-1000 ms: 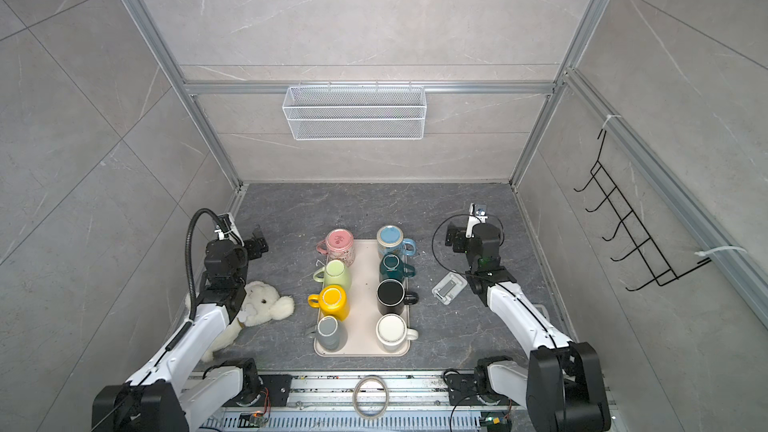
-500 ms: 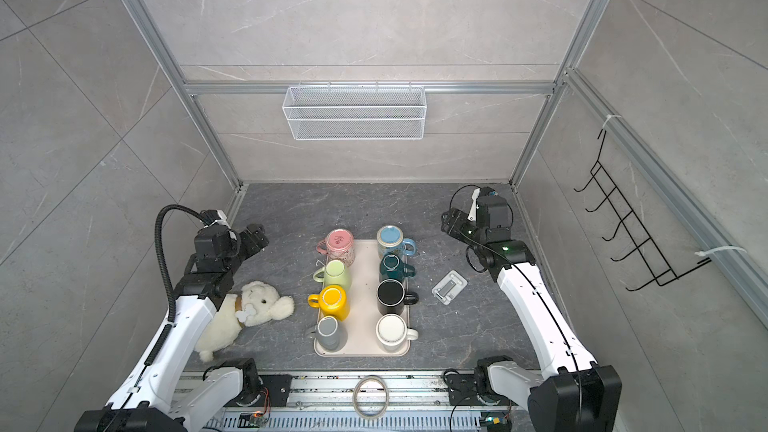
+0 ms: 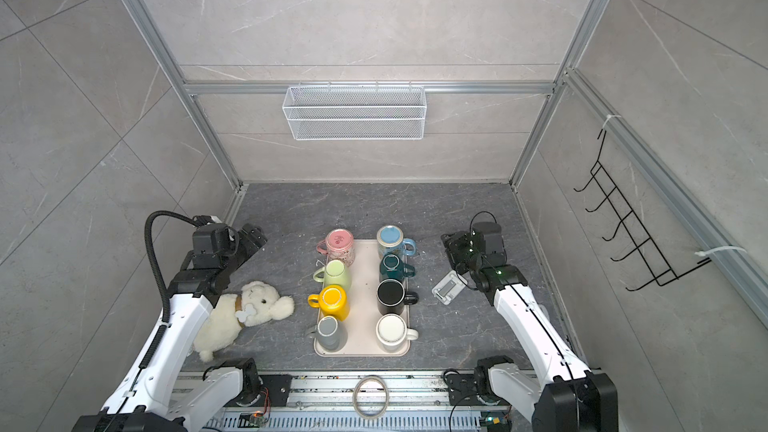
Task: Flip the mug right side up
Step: 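Move the right gripper toward the blue butterfly mug while the left arm rises, then close the right gripper on the blue butterfly mug's handle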
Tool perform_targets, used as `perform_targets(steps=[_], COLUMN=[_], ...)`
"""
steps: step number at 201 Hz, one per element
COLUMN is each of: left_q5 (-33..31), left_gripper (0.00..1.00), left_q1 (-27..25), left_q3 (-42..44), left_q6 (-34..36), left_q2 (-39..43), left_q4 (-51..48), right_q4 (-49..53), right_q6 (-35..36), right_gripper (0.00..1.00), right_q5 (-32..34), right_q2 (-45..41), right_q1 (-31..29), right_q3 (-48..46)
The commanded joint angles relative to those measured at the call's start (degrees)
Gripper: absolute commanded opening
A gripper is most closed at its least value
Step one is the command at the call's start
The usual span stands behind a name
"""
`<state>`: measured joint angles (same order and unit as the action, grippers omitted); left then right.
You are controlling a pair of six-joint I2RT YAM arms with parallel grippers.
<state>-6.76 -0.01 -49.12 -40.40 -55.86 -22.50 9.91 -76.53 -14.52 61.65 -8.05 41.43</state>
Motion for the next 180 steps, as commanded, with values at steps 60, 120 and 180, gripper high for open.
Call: perform_targets(steps=[60,120,180], left_q5=[-0.17,-1.37,-2.71], left_gripper=[0.92,0.92,0.92], left_q1=[-0.05,0.00,0.01], left_q3=[-1.28,-2.72,-4.49], left_q6=[-3.19,-3.55,-3.13], left_q2=[-2.14,-3.11,-3.62], left_q4=[-0.71,-0.77,-1.45], right_q4=[-18.96,-34.28,-39.08], right_q6=[-26.77,-38.16,-42.25], right_gripper=[0.48,0.51,0.51], right_q5=[-1.08,-3.84,-2.03], right_q2=[8.15,22.98,28.93], right_q1=[-3.30,-7.85,-9.52], right_q3=[-6.32,-4.68,-3.02])
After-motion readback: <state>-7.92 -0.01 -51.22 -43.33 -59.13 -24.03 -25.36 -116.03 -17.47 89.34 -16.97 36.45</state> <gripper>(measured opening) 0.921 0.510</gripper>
